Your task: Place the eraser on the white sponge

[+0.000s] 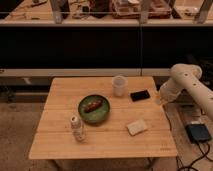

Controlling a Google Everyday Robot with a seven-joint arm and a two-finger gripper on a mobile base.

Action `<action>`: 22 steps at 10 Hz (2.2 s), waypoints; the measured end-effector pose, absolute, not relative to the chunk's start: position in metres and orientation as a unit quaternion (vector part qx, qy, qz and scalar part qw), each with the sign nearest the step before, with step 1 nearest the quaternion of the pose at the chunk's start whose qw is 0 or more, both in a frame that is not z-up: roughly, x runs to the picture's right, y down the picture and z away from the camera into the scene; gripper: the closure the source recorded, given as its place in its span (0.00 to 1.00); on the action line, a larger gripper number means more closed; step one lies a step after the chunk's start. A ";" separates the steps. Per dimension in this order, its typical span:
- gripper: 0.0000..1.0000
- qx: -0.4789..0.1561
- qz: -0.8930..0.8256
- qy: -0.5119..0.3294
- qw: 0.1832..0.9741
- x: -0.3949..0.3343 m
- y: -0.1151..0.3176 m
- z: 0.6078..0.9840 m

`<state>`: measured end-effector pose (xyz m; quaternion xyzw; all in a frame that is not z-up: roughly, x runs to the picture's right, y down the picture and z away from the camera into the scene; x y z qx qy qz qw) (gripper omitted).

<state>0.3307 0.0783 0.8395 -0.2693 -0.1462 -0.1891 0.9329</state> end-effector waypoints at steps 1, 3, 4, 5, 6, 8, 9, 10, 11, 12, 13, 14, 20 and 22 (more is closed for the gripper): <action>0.96 -0.269 -0.189 -0.146 0.933 0.331 0.078 0.839; 0.96 -0.269 -0.189 -0.146 0.933 0.331 0.078 0.840; 0.96 -0.269 -0.189 -0.146 0.933 0.331 0.078 0.840; 0.96 -0.269 -0.189 -0.146 0.933 0.331 0.078 0.840; 0.96 -0.269 -0.189 -0.146 0.933 0.331 0.078 0.840; 0.96 -0.269 -0.189 -0.146 0.933 0.331 0.078 0.840; 0.96 -0.269 -0.189 -0.146 0.933 0.331 0.078 0.840; 0.96 -0.269 -0.189 -0.146 0.933 0.331 0.078 0.840; 0.96 -0.269 -0.189 -0.146 0.933 0.331 0.079 0.840; 0.96 -0.270 -0.189 -0.147 0.933 0.330 0.079 0.840; 0.96 -0.270 -0.189 -0.147 0.933 0.330 0.079 0.840; 0.96 -0.270 -0.189 -0.146 0.933 0.331 0.079 0.840; 1.00 -0.174 -0.195 -0.160 0.952 0.332 0.020 0.849; 0.89 -0.131 -0.216 -0.149 0.956 0.330 -0.012 0.856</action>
